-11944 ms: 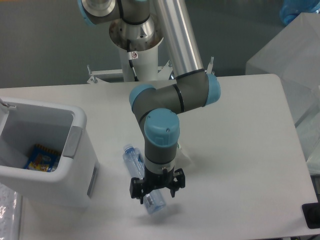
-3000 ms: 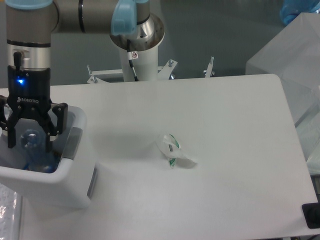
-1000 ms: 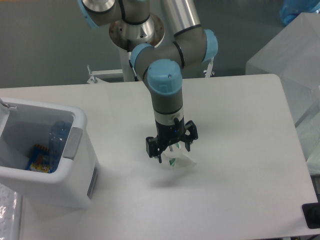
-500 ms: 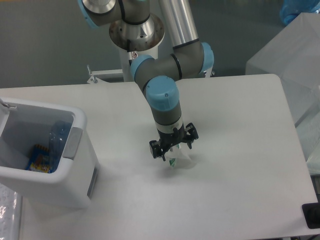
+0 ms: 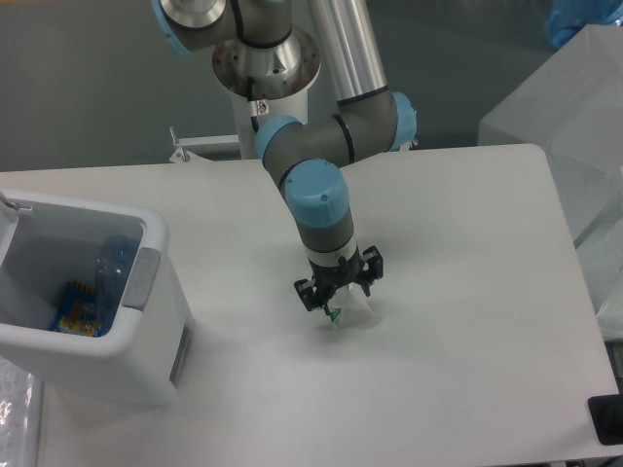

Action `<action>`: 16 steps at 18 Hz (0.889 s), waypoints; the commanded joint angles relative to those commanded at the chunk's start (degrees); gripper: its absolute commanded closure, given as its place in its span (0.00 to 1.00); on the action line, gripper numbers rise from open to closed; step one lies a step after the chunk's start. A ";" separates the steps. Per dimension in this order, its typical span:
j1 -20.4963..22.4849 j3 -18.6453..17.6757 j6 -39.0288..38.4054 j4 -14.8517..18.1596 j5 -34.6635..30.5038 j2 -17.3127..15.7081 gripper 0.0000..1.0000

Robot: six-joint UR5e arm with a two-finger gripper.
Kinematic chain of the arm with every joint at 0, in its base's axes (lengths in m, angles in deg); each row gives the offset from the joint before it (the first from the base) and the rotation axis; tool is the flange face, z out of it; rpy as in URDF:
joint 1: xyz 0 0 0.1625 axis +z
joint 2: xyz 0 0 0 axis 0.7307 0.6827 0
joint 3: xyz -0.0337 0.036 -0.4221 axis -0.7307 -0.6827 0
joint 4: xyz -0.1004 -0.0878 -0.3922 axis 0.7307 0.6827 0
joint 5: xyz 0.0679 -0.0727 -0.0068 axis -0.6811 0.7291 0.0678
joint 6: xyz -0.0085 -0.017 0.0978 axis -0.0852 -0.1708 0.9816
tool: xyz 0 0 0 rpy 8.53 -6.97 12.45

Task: Place the trash in the trash can
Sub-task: 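Lower the gripper and close it on the crumpled paper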

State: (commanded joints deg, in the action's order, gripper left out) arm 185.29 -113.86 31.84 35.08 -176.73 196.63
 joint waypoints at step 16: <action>0.00 0.17 1.06 0.00 0.70 -0.79 0.83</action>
State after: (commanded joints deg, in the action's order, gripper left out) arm 185.29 -113.69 32.90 35.08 -176.03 195.84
